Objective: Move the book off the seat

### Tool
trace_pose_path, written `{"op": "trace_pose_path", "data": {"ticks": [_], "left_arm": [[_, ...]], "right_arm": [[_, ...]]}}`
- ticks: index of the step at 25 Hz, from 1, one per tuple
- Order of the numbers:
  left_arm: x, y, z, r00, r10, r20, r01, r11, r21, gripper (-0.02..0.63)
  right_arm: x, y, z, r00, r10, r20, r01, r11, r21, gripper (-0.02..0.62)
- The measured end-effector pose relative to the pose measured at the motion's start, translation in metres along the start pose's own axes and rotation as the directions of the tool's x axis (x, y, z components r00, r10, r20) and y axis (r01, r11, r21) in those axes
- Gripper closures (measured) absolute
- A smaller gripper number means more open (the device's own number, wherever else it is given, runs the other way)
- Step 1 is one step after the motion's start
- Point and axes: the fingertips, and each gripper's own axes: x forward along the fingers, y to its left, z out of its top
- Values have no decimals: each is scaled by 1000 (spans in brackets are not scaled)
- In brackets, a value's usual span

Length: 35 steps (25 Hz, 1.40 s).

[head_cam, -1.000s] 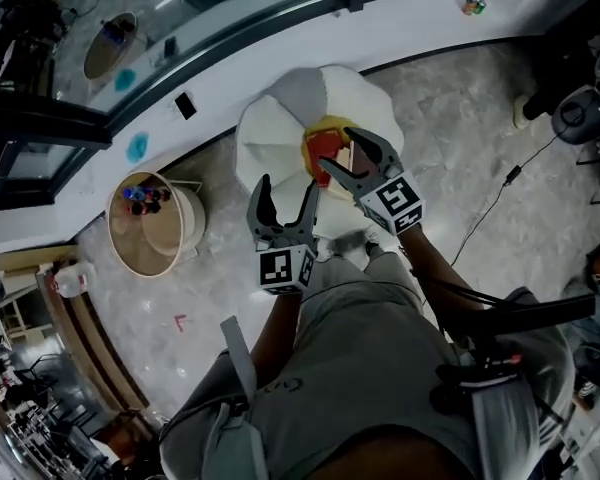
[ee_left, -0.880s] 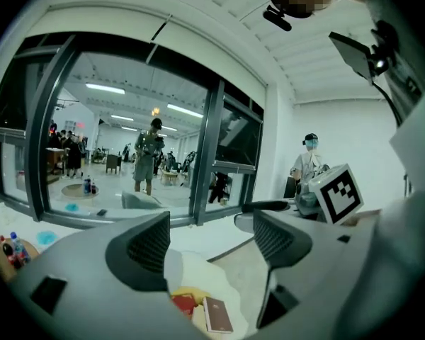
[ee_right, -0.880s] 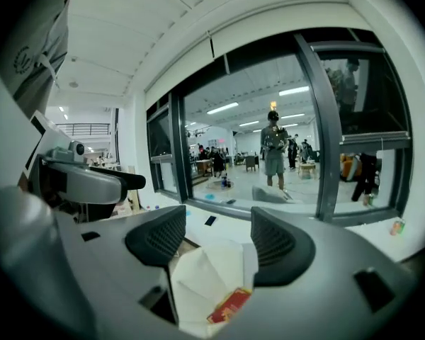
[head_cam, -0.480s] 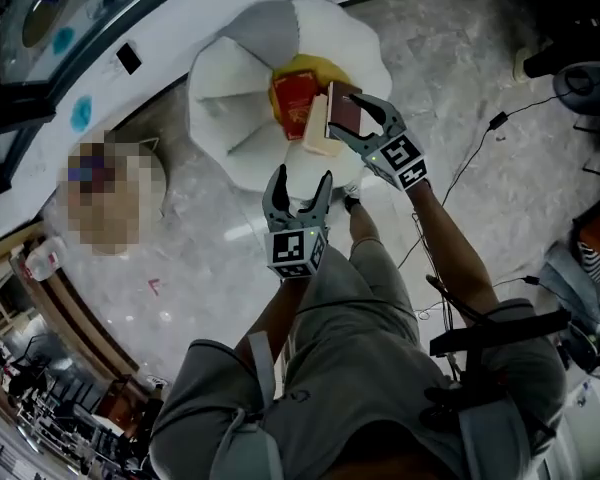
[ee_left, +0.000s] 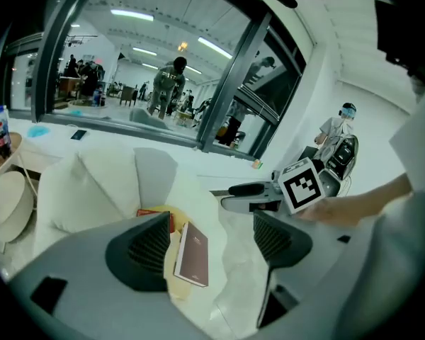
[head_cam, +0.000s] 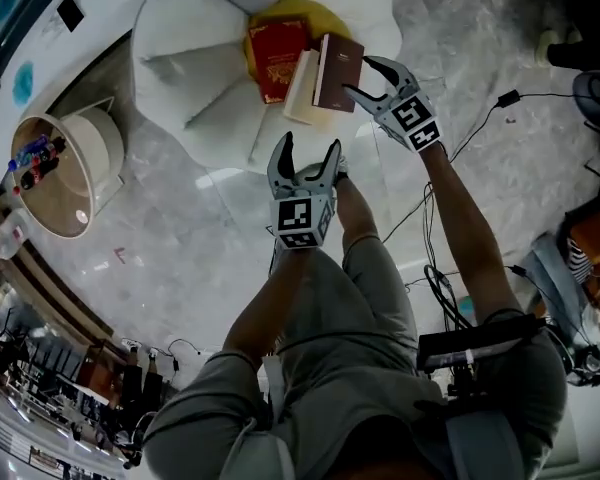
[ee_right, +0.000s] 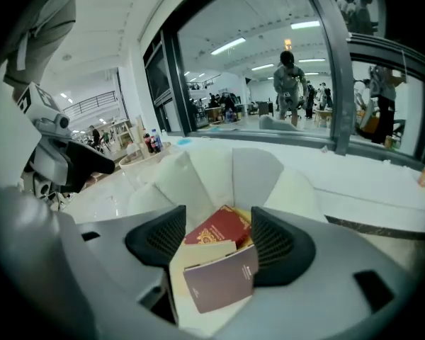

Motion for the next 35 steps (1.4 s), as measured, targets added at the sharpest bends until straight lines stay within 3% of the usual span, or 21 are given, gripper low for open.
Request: {"op": "trace_pose_path", "data": {"ticks": [6, 11, 17, 23, 32, 35], "left_arm": [[60, 7, -67, 999, 38, -23, -40, 994, -98, 245], [99, 12, -128, 994, 81, -77, -95, 972, -217, 245], [136, 30, -181, 985, 124, -123, -154, 951, -269, 245], [164, 29, -225, 982, 77, -171, -133, 929, -344, 245], [204, 34, -277, 968, 65, -242, -163, 896, -412, 245], [216, 46, -287, 961, 55, -271, -172, 886, -431, 245]], "right_arm": [[54, -28, -55, 998, 53, -33, -54, 997, -51, 318], [86, -45, -94, 989, 132, -60, -137, 986, -99, 318], [131, -62, -149, 966, 201, -163, -228, 959, -169, 310], [166, -72, -183, 936, 248, -248, -301, 931, -206, 283], [188, -109, -219, 884, 309, -350, -389, 902, -187, 228], [199, -112, -230, 861, 316, -398, -397, 907, -139, 209]]}}
